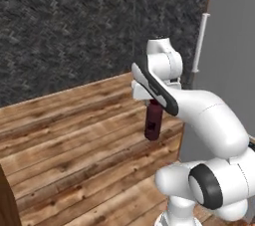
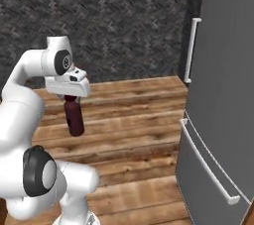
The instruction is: Place the drinks on the dining counter in a tight cluster.
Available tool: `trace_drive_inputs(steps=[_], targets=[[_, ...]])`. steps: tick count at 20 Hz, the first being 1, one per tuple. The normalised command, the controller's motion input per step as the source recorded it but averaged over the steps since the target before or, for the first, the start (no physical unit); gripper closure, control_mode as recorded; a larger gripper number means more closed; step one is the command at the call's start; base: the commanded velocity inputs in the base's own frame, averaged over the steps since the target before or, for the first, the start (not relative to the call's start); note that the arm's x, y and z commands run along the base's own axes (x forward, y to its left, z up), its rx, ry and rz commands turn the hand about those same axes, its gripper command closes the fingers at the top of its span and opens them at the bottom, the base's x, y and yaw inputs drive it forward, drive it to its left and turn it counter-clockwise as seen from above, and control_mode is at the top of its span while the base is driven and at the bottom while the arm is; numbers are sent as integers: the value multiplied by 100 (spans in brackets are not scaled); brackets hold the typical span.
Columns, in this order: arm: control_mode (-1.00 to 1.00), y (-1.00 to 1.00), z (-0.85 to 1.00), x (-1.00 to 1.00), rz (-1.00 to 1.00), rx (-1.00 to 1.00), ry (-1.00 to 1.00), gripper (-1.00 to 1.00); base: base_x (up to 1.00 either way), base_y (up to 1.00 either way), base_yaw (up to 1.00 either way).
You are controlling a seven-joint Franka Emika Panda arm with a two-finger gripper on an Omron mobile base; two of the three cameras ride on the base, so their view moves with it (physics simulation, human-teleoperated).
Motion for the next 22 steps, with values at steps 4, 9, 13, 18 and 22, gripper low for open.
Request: trace_drive_inputs(steps=[4, 9, 13, 18, 22], targets=[[100, 0, 0, 0, 0, 0, 0, 100, 91, 13, 24], [100, 0, 0, 0, 0, 0, 0, 100, 93, 13, 21], [100, 0, 0, 0, 0, 0, 0, 100, 94, 18, 16], [100, 0, 0, 0, 0, 0, 0, 100, 94, 19, 17], [100, 0, 0, 0, 0, 0, 0, 100, 94, 19, 20]])
